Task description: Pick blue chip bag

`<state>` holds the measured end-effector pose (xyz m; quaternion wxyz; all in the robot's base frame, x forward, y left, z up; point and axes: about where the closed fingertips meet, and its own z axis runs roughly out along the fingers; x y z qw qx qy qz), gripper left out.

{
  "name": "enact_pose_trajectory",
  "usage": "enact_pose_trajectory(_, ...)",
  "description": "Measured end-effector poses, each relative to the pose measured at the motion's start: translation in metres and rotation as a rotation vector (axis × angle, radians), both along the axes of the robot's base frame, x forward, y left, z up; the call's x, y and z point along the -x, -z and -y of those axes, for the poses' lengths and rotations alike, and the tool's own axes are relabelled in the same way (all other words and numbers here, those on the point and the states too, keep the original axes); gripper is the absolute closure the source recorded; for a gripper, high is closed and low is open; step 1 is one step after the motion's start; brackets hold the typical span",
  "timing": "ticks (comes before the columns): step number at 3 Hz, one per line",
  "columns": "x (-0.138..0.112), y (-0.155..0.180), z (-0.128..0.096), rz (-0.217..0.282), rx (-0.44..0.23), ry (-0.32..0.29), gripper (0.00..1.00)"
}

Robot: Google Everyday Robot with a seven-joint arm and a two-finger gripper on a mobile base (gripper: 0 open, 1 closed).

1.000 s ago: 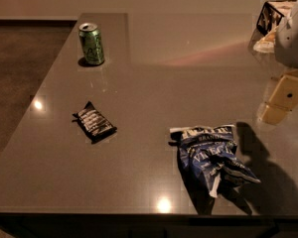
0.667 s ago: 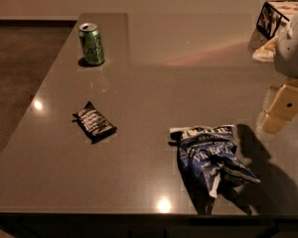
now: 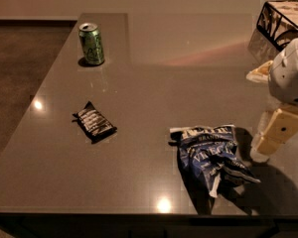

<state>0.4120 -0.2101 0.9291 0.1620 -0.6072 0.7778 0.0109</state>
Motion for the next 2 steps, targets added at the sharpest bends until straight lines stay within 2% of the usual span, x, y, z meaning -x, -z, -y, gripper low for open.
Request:
enact_pose_trajectory(1,0.012,0.018,-0.009,-0.014,0.008,-0.029,0.00)
enact_pose_trajectory(2,0.026,0.041,-0.029,-0.022,0.041,-0.100,0.00)
